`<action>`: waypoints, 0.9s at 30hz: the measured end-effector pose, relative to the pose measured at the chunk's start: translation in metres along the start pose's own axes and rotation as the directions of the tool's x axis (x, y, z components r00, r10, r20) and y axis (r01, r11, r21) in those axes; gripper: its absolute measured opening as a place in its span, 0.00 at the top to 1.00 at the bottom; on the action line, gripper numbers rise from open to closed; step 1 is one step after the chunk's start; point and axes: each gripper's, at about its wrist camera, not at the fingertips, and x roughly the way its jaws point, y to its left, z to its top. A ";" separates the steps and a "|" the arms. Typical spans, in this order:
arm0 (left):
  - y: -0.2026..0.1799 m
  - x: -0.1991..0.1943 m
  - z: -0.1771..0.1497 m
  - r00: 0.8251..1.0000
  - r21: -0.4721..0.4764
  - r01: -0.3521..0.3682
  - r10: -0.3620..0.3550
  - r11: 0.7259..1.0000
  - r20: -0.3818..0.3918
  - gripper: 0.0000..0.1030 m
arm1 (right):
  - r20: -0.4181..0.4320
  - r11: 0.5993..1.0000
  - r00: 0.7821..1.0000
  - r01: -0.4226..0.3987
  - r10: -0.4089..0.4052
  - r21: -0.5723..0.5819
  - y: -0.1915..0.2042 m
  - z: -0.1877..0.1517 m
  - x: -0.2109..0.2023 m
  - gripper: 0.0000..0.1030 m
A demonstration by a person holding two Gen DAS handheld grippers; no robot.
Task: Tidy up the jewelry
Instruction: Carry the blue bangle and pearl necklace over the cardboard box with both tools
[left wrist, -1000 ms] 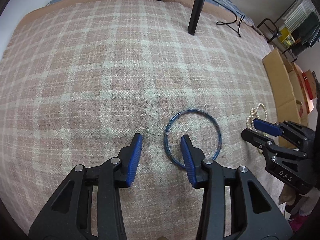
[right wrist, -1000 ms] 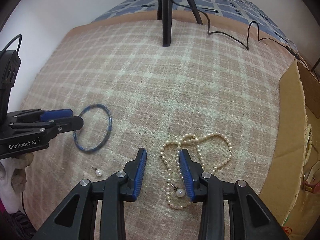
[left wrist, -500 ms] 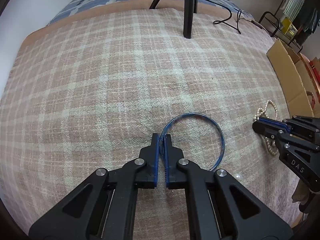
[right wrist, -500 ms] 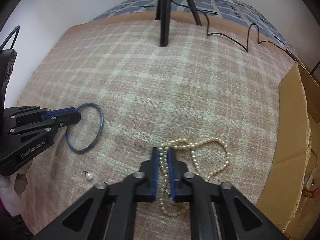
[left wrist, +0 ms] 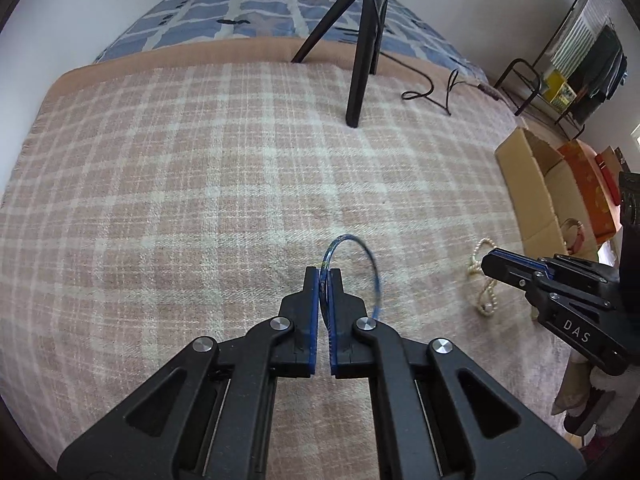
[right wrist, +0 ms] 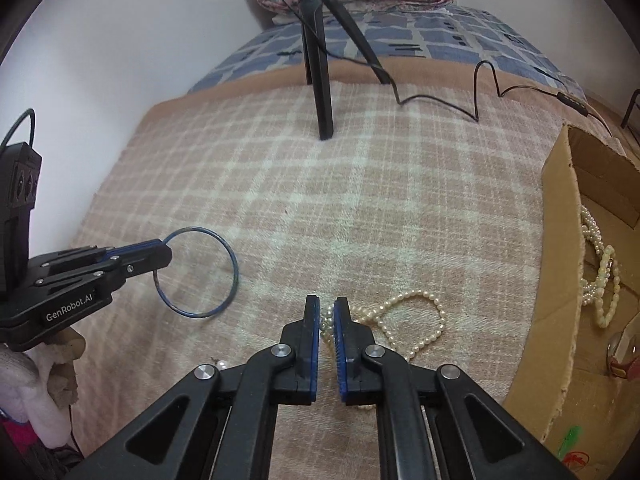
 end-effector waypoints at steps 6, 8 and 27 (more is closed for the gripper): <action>-0.010 -0.020 0.003 0.999 0.010 0.022 -0.022 1.000 0.031 0.99 | 0.045 1.000 0.999 -0.013 0.012 0.013 0.000 -0.002 -0.023 0.96; -0.013 -0.026 0.003 0.999 0.013 0.031 -0.032 0.999 0.039 0.99 | 0.056 1.000 0.998 -0.017 0.016 0.016 -0.002 -0.001 -0.028 0.96; -0.056 -0.080 0.000 0.986 0.065 0.116 -0.123 0.991 0.110 0.99 | 0.204 0.998 0.977 -0.061 0.059 0.004 -0.001 -0.017 -0.113 0.96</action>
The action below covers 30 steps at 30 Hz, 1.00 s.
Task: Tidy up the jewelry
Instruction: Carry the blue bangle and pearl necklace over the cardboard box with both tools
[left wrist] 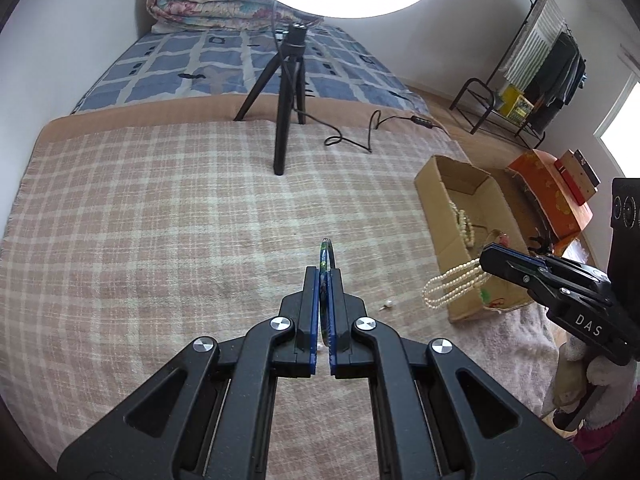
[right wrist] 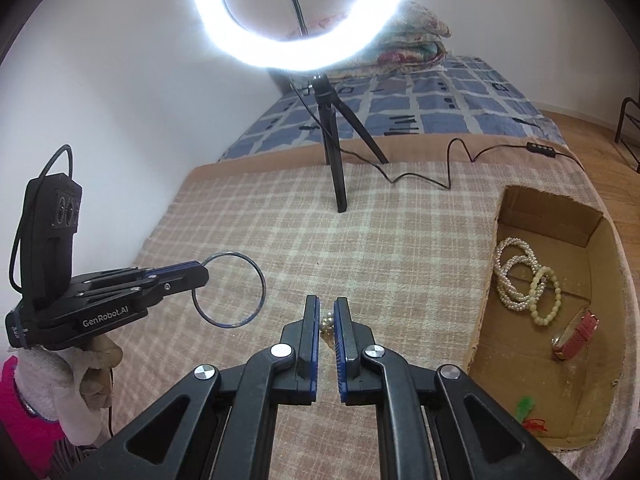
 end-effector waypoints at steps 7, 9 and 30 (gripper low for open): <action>-0.035 -0.008 0.001 0.998 0.041 0.059 -0.060 0.997 0.017 0.99 | 0.051 1.000 0.998 0.025 -0.026 0.008 -0.017 0.001 -0.034 0.96; -0.049 -0.009 0.001 0.997 0.058 0.080 -0.081 0.995 0.019 0.99 | 0.064 0.999 0.997 0.036 -0.038 0.021 -0.027 0.001 -0.044 0.96; -0.176 0.042 0.004 0.973 0.144 0.230 -0.226 0.963 -0.045 0.99 | 0.142 0.978 0.973 0.162 -0.181 0.134 -0.129 0.026 -0.079 0.96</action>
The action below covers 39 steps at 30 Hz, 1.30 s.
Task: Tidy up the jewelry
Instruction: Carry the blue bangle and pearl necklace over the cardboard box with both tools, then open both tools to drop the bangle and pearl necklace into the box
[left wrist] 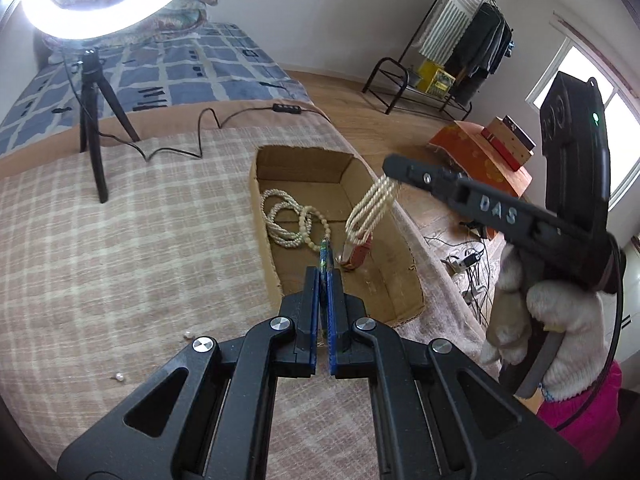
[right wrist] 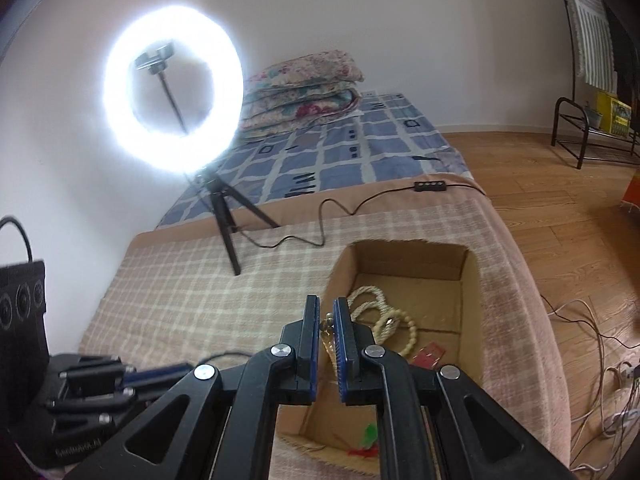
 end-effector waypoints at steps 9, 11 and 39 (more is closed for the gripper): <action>-0.015 0.037 -0.004 0.999 0.023 -0.002 0.003 1.000 -0.040 0.99 | -0.017 0.997 0.999 0.047 -0.046 0.063 -0.043 0.018 0.034 0.96; -0.020 0.043 -0.007 0.999 0.041 -0.009 0.011 0.999 -0.049 0.99 | -0.021 0.996 0.998 0.058 -0.056 0.066 -0.048 0.021 0.042 0.96; -0.032 0.053 -0.011 0.995 0.133 -0.098 0.101 0.986 -0.015 0.34 | 0.000 0.956 0.956 0.293 -0.293 0.020 -0.046 0.030 0.057 0.00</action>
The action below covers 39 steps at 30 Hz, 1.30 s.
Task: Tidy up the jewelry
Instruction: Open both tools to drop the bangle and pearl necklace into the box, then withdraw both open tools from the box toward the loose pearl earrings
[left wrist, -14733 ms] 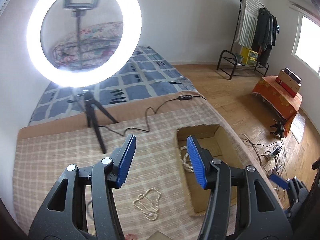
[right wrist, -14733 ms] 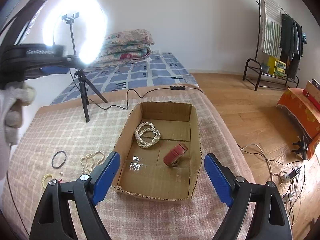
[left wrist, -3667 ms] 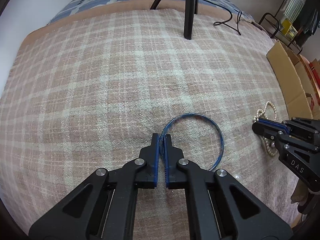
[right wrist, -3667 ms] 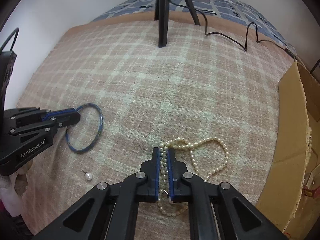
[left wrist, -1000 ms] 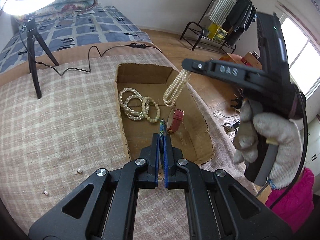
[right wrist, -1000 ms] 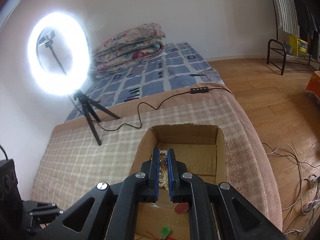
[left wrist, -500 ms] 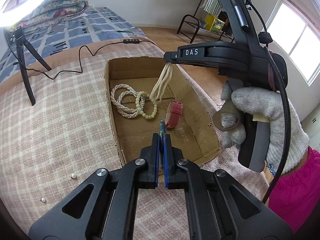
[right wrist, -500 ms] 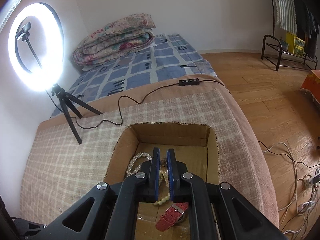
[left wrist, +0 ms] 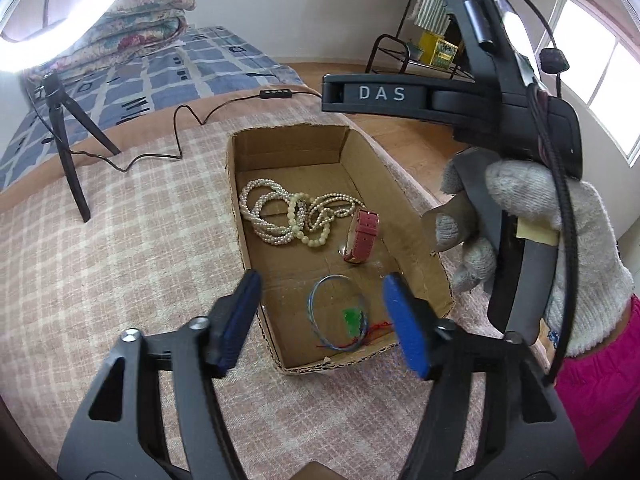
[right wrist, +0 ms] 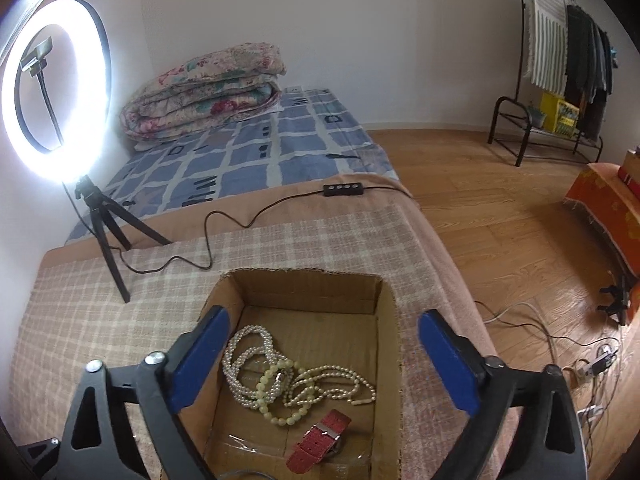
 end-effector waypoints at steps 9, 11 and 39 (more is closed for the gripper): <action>0.001 -0.013 -0.002 1.000 0.001 -0.008 0.008 1.000 0.009 0.33 | 0.012 0.999 0.999 0.040 -0.040 -0.009 -0.001 0.005 -0.017 0.00; 0.000 -0.018 -0.003 1.000 0.002 -0.007 0.007 1.000 0.015 0.33 | 0.018 0.999 0.999 0.042 -0.042 -0.011 0.001 0.006 -0.022 0.00; 0.056 -0.084 -0.042 0.993 -0.010 -0.104 0.104 0.995 0.049 0.33 | 0.069 0.994 0.998 0.018 -0.010 -0.109 0.051 -0.010 -0.086 0.00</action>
